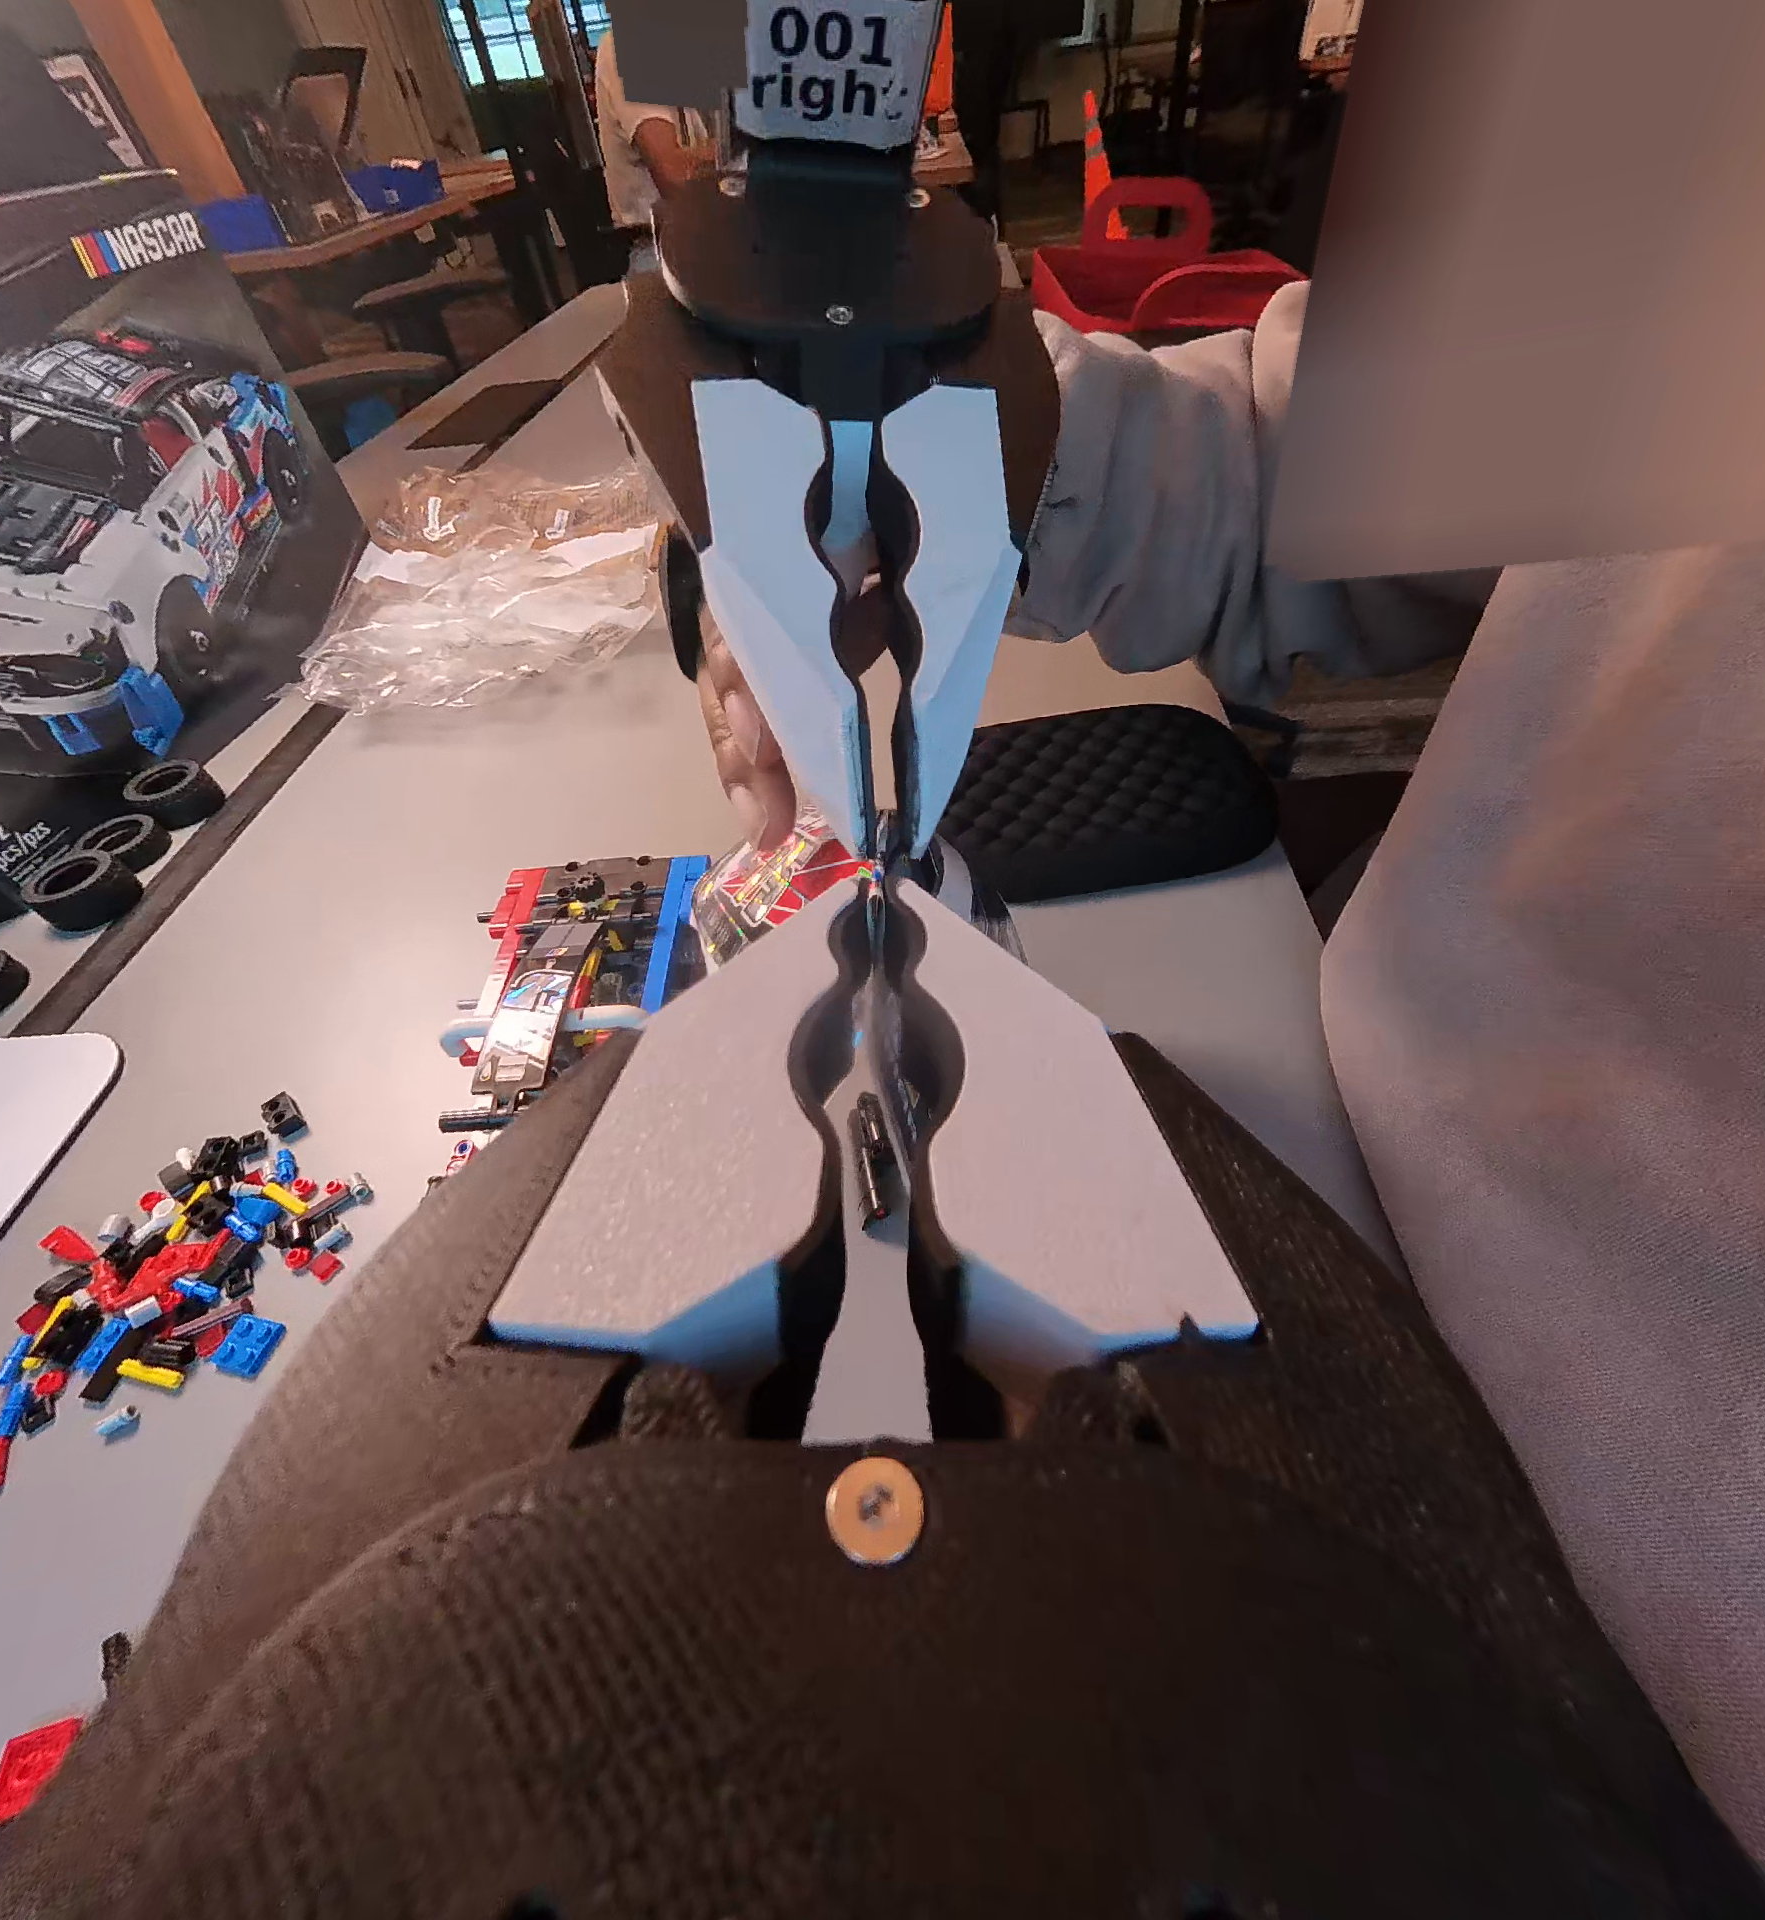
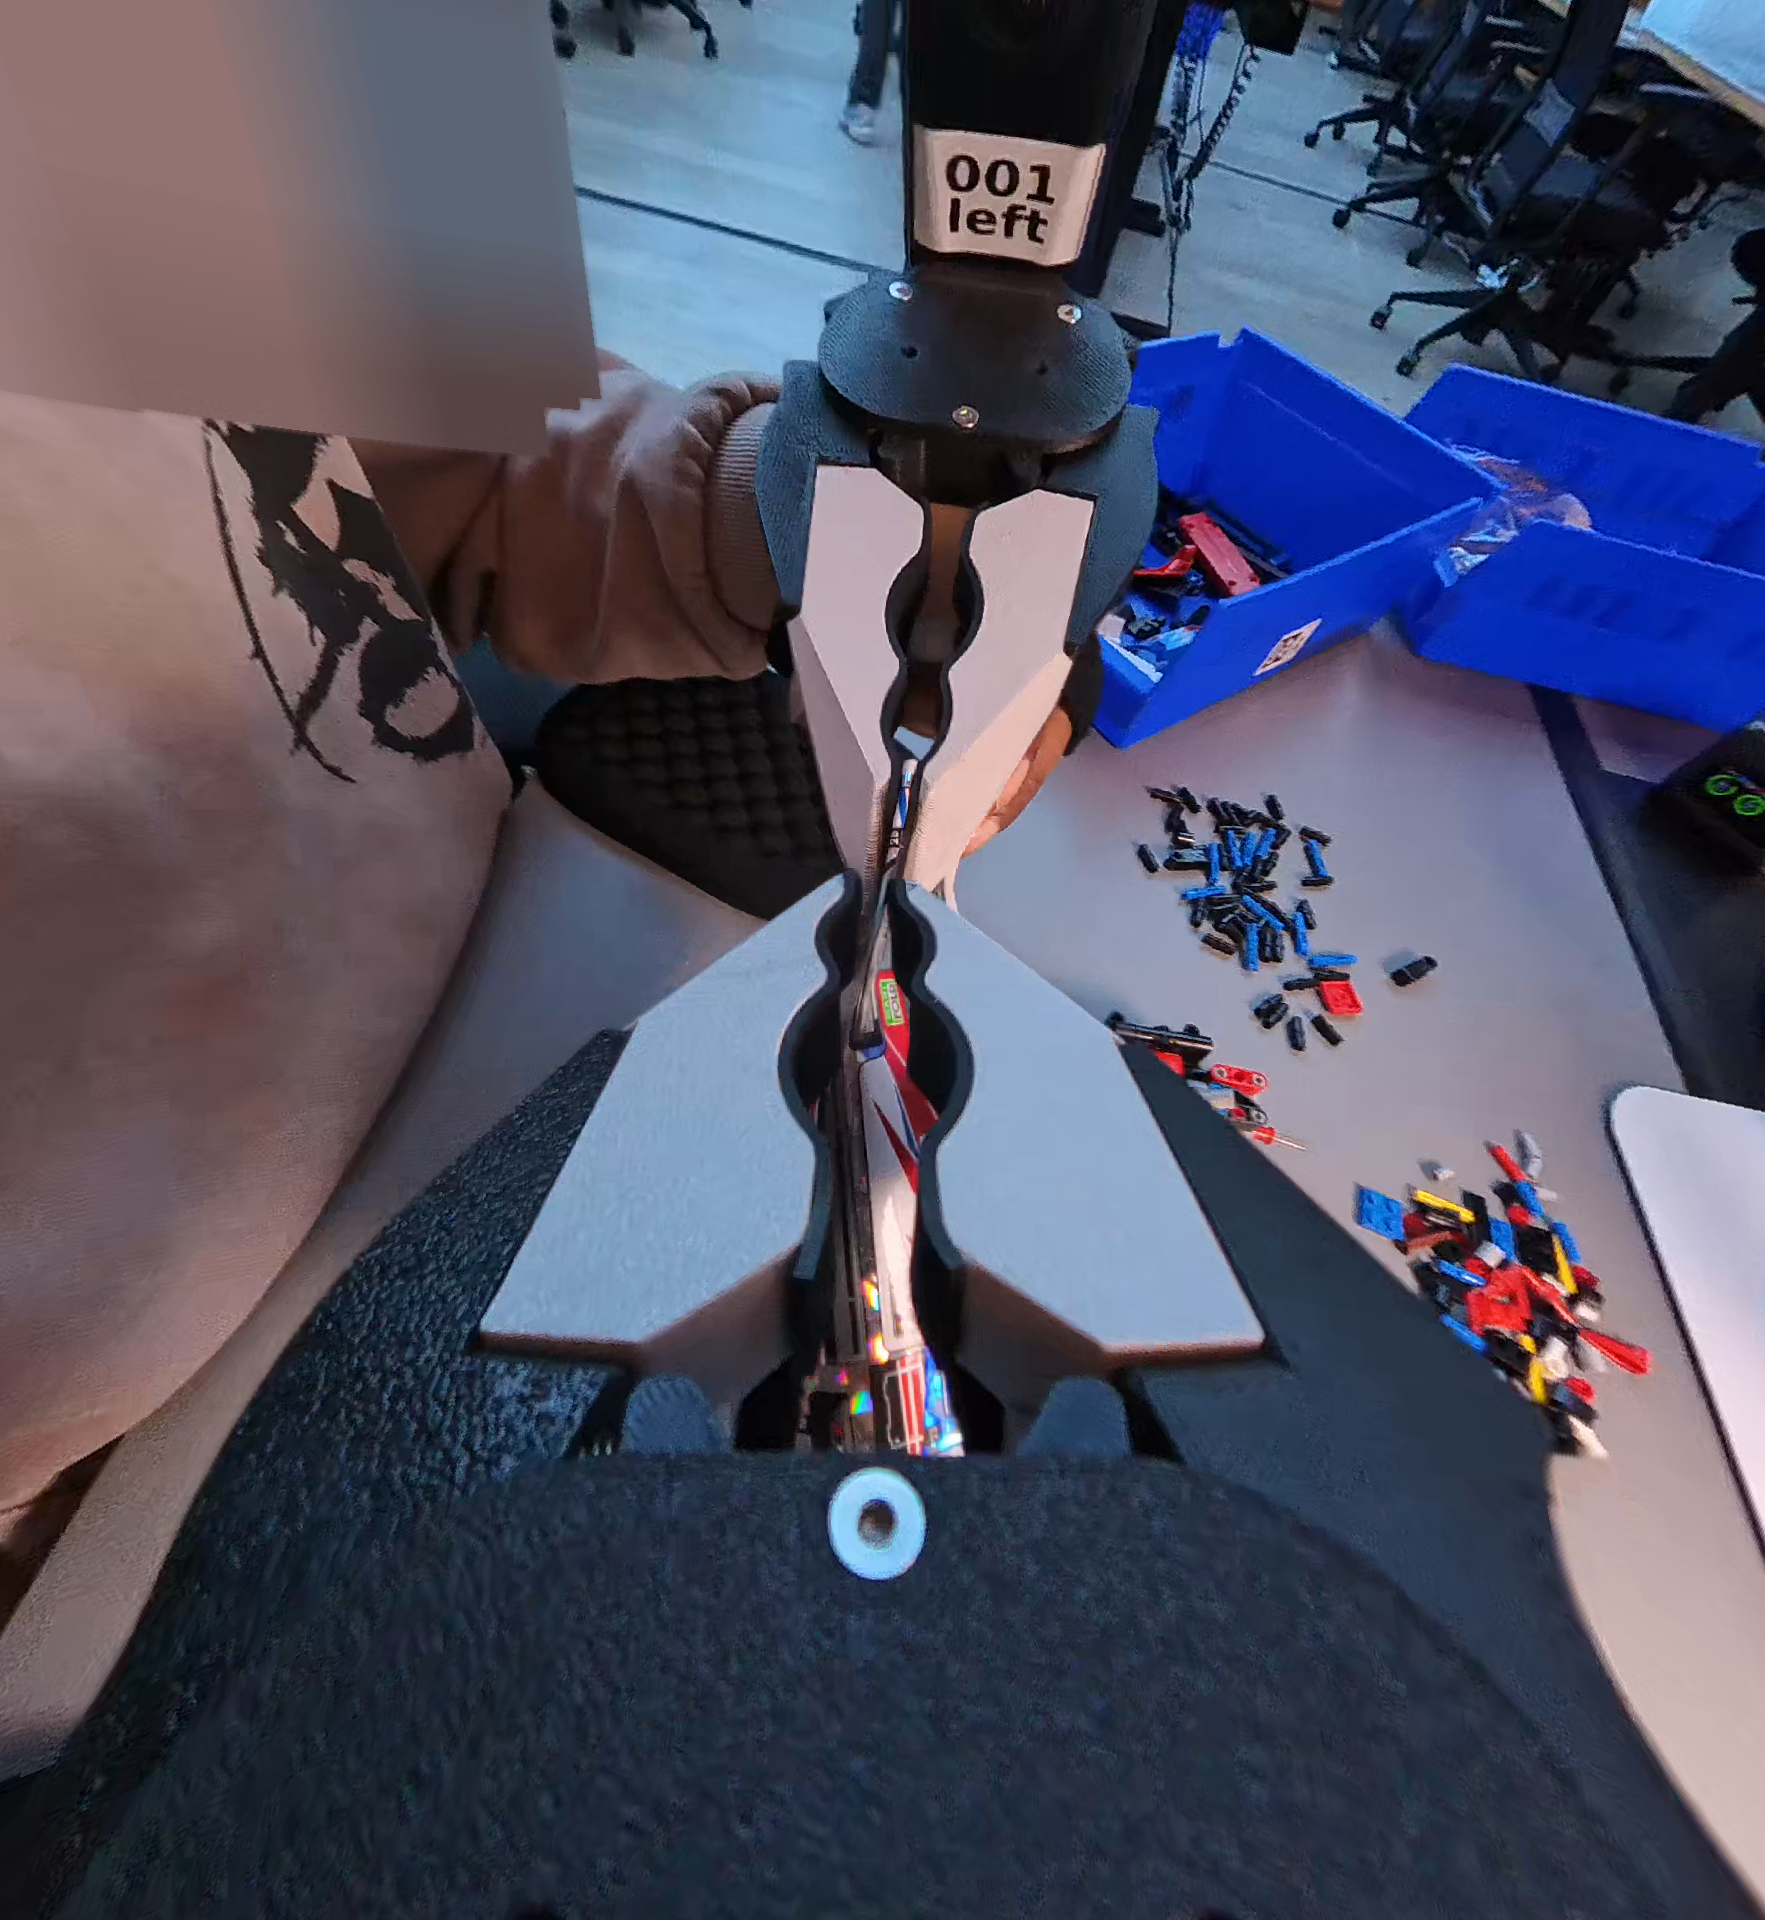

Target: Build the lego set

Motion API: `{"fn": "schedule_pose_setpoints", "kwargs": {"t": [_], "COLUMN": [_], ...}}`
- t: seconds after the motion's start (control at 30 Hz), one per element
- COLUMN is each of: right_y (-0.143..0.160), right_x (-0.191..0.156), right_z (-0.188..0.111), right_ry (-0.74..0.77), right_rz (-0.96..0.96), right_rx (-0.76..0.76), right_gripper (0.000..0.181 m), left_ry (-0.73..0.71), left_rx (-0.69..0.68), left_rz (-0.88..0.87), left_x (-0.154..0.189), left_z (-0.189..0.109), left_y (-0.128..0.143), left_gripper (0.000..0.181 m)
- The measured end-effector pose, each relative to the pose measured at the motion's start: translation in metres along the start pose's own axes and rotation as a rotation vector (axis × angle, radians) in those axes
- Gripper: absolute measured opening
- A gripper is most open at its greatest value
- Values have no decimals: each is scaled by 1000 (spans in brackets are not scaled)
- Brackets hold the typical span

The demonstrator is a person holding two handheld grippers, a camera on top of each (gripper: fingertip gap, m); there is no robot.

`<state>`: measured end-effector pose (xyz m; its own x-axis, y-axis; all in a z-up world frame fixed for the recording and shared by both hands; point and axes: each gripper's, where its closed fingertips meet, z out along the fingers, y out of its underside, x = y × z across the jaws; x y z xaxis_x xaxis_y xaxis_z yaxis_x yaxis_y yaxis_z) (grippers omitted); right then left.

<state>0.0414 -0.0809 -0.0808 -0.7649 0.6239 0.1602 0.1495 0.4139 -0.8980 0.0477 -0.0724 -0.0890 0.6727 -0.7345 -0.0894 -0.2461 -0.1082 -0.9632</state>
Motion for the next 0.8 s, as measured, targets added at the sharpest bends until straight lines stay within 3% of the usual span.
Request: {"fn": "schedule_pose_setpoints", "kwargs": {"t": [0.17, 0.33, 0.47, 0.67, 0.8], "right_y": [2, -3, -5, -13, -19], "right_x": [1, 6, 15, 25, 29], "right_z": [0, -5, -10, -13, -15], "right_ry": [1, -29, 88, 300, 413], "right_rz": [1, 137, 87, -59, -173], "right_rx": [-38, 37, 77, 98, 98], "right_gripper": [0, 0, 0, 0, 0], "left_ry": [-9, -86, -196, -168, -131], "left_rx": [-19, 20, 98, 84, 113], "left_rz": [16, 21, -54, -299, -308], "left_x": [0, -8, -23, -28, -21], "left_z": [2, -1, -18, -21, -16], "left_y": [1, -6, -14, 7, 4], "left_gripper": [0, 8, 30, 30, 26]}}
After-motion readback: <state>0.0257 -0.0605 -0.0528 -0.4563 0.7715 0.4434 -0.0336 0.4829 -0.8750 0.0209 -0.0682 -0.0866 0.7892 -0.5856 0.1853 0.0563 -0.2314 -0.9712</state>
